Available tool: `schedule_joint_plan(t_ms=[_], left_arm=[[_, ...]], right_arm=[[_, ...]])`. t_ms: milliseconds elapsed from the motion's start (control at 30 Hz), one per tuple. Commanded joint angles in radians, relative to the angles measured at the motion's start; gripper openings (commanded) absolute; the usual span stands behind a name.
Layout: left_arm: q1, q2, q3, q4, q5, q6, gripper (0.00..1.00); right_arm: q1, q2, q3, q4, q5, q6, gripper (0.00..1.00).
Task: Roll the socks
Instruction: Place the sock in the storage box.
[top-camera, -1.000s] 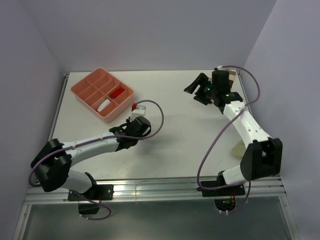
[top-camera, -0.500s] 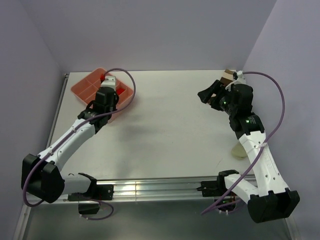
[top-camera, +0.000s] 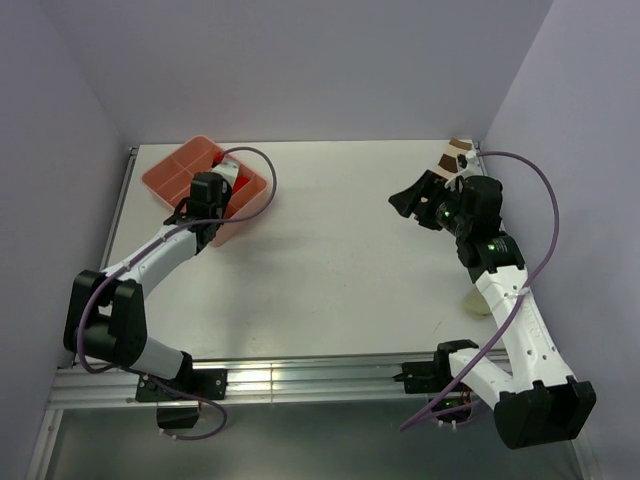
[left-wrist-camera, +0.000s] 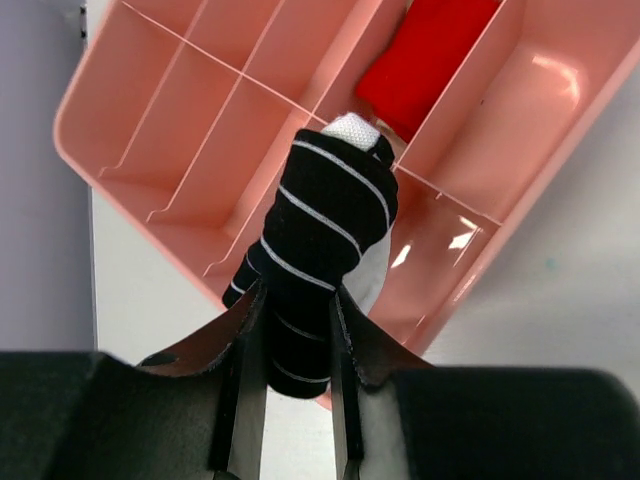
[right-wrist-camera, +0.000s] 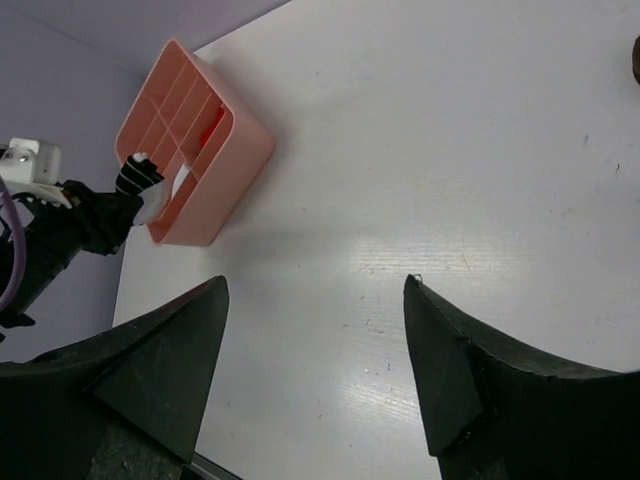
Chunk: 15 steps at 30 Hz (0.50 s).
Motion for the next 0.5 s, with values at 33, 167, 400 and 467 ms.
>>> schedule_joint_plan(t_ms=[33,167,400,467], left_arm=[[0.02,0.05,0.038,0.065,0.073,0.047,0.0],[0.02,0.068,0.029,0.027,0.136,0.043,0.0],[0.024,0.091,0.03,-0.01,0.222,0.031,0.0],[0.035,0.103,0.036,-0.024,0.231,0.025,0.0]], right_arm=[[-0.015,-0.008,-0.018,0.057,-0.042,-0.006,0.77],[-0.03,0.001,-0.018,0.061,-0.057,-0.004,0.77],[-0.051,0.014,-0.025,0.078,-0.085,0.007,0.77],[-0.056,0.02,-0.025,0.084,-0.098,0.01,0.77]])
